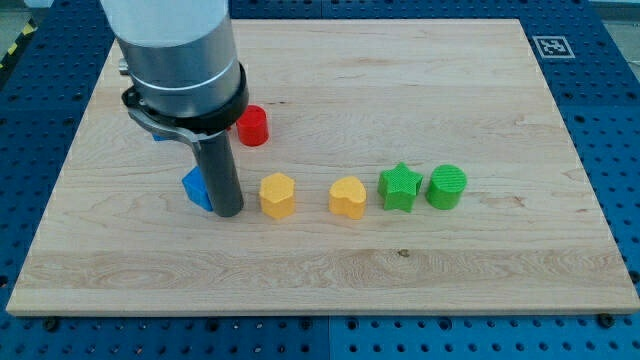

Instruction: Move the blue cube to the center

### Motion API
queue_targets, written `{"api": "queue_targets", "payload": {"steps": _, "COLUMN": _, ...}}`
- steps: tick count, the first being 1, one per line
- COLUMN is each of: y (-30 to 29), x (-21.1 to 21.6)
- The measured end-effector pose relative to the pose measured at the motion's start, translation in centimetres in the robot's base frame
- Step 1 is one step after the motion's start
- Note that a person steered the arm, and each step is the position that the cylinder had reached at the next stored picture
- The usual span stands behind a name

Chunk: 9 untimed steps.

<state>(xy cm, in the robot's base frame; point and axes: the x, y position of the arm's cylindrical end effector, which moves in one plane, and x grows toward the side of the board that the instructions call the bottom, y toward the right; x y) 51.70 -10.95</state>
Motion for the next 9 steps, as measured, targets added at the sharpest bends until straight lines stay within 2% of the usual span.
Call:
{"api": "queue_targets", "payload": {"steps": 2, "y": -7.8, "x": 0.0}}
{"api": "queue_targets", "payload": {"steps": 4, "y": -12.9, "x": -2.4}}
{"api": "queue_targets", "payload": {"steps": 9, "y": -3.4, "x": -2.8}}
